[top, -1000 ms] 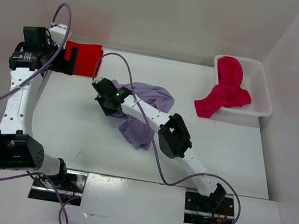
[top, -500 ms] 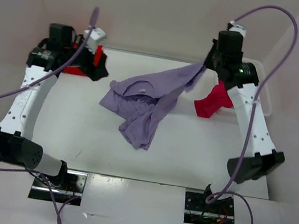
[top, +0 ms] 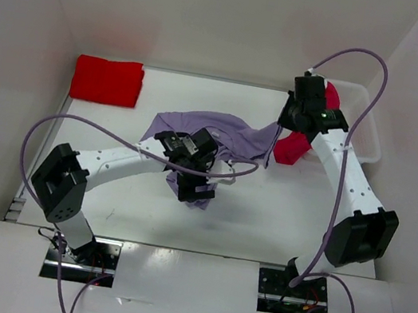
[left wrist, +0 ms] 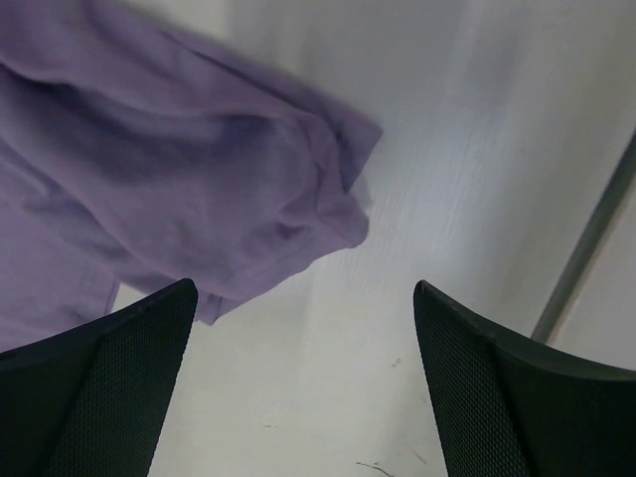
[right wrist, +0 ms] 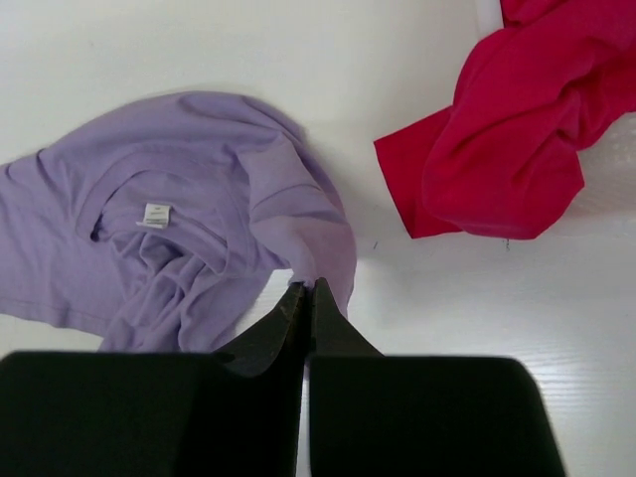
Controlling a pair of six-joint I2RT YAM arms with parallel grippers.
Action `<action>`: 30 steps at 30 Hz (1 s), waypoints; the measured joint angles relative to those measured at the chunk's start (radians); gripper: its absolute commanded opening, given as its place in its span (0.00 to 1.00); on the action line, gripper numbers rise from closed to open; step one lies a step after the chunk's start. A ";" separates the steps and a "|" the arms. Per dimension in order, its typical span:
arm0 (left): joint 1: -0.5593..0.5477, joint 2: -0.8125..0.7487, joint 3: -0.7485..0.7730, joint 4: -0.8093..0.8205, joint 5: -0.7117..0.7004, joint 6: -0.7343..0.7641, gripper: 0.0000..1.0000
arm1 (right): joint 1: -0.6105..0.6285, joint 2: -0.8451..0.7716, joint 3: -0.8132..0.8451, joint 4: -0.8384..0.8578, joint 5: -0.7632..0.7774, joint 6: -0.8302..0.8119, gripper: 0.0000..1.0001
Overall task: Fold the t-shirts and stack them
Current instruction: Flatten out the tshirt
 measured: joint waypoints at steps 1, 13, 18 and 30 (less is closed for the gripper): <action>0.002 -0.002 -0.007 0.001 -0.019 0.000 0.94 | -0.002 -0.008 -0.013 0.004 -0.001 0.001 0.00; -0.132 0.064 -0.099 0.153 -0.173 -0.010 0.92 | -0.018 -0.100 -0.093 0.035 -0.002 0.023 0.00; -0.082 0.066 -0.112 0.187 -0.214 -0.010 0.79 | -0.018 -0.128 -0.119 0.040 -0.002 0.023 0.00; -0.061 0.125 -0.111 0.168 -0.111 -0.010 0.83 | -0.018 -0.137 -0.136 0.046 -0.002 0.023 0.00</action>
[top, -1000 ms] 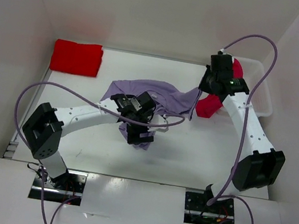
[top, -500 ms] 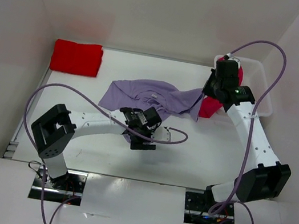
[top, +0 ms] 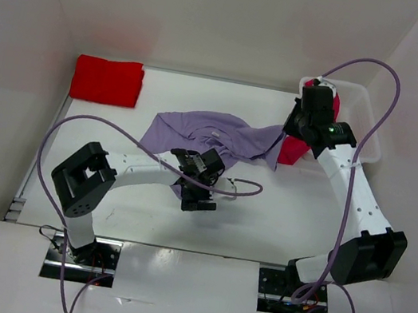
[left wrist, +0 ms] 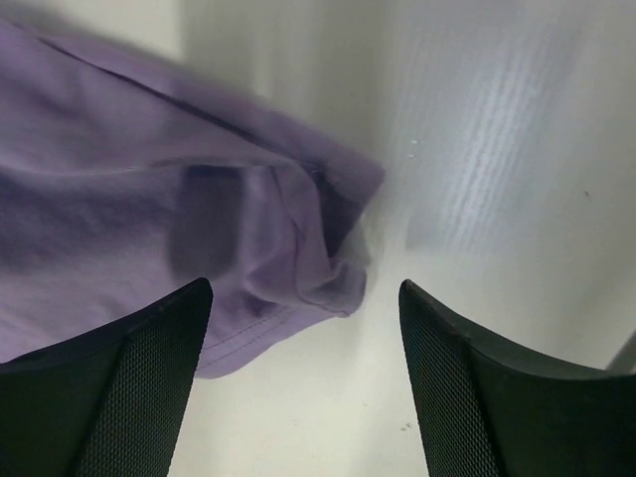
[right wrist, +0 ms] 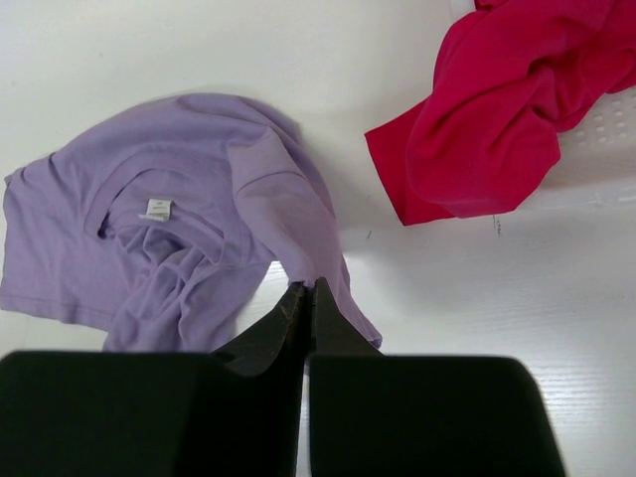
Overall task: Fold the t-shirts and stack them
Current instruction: Flatten out the tshirt
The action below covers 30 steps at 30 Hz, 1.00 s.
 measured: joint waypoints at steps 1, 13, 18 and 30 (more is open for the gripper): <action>0.000 0.000 0.000 -0.007 0.010 0.000 0.83 | 0.000 0.000 -0.001 0.002 0.000 0.000 0.00; 0.026 0.066 0.003 -0.019 0.005 -0.005 0.34 | 0.000 -0.001 -0.002 0.002 0.004 -0.003 0.00; 0.084 0.072 0.037 -0.035 0.033 -0.021 0.01 | -0.005 -0.001 -0.002 0.002 0.004 -0.004 0.00; 0.359 -0.093 0.359 -0.206 0.093 0.050 0.00 | -0.096 0.096 0.238 -0.023 -0.041 -0.038 0.00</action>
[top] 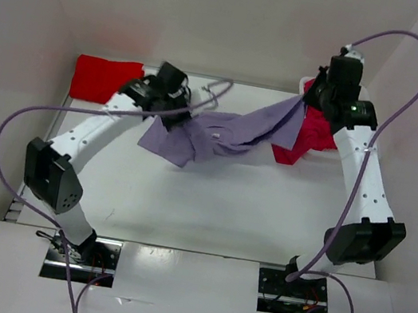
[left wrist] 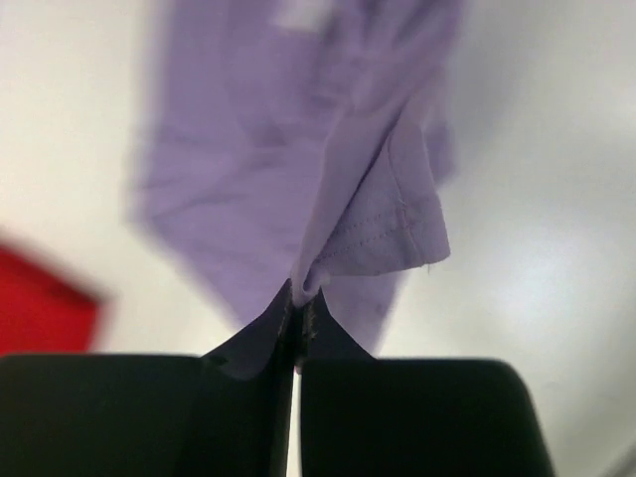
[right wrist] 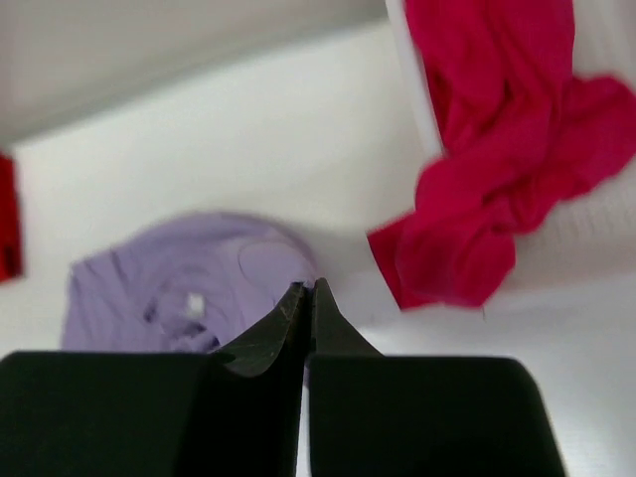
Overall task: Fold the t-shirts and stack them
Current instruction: Flatten out the tshirt
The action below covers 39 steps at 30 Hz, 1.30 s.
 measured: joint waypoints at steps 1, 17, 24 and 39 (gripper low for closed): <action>0.046 -0.011 0.055 -0.003 -0.005 0.018 0.00 | -0.007 0.023 0.062 0.000 -0.003 -0.004 0.00; 0.035 -0.259 -0.417 -0.151 -0.063 0.386 0.44 | -0.010 -0.176 -0.326 0.090 -0.246 0.102 0.00; -0.006 -0.203 -0.490 -0.230 -0.026 0.316 0.74 | -0.008 -0.176 -0.425 0.096 -0.271 0.124 0.00; -0.209 -0.105 -0.608 -0.062 -0.099 0.131 0.68 | -0.008 -0.179 -0.446 0.130 -0.272 0.128 0.00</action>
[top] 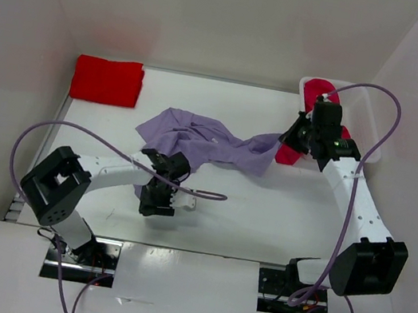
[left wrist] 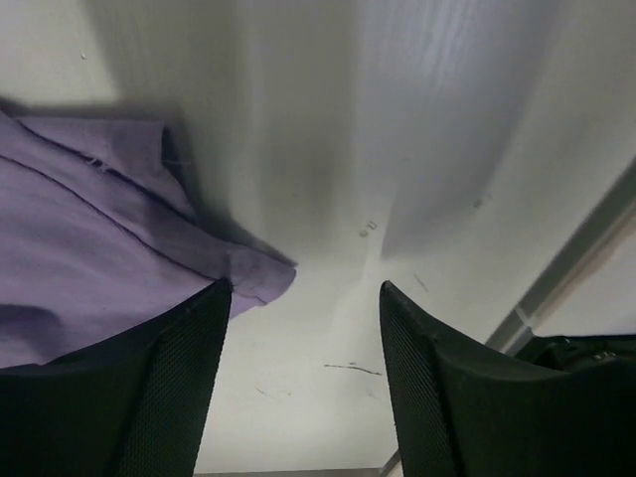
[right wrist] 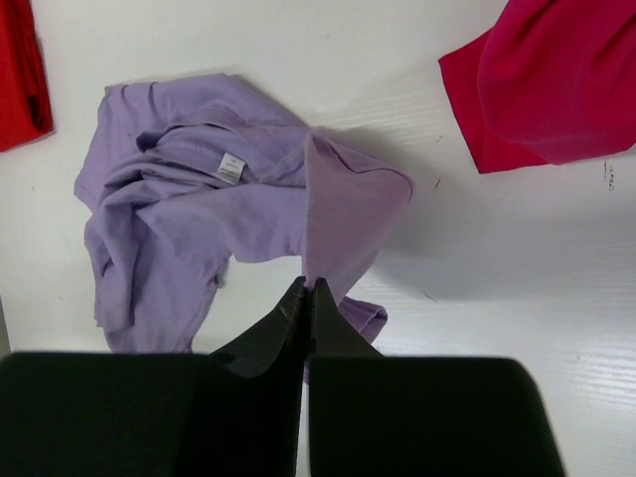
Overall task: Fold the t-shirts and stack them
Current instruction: Flatten out the tshirt
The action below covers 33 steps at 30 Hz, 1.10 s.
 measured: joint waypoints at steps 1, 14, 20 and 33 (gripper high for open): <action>-0.004 0.010 -0.006 0.016 -0.015 -0.003 0.67 | 0.000 0.000 0.000 0.002 0.001 0.000 0.00; 0.014 0.040 -0.044 0.116 -0.156 -0.058 0.53 | 0.000 0.000 0.000 0.010 0.010 -0.001 0.00; 0.040 0.042 -0.051 0.147 -0.183 -0.073 0.28 | 0.000 0.000 0.000 0.010 0.010 -0.001 0.00; 0.098 0.022 -0.005 0.128 -0.023 -0.073 0.00 | 0.000 0.000 0.000 0.010 0.020 -0.011 0.00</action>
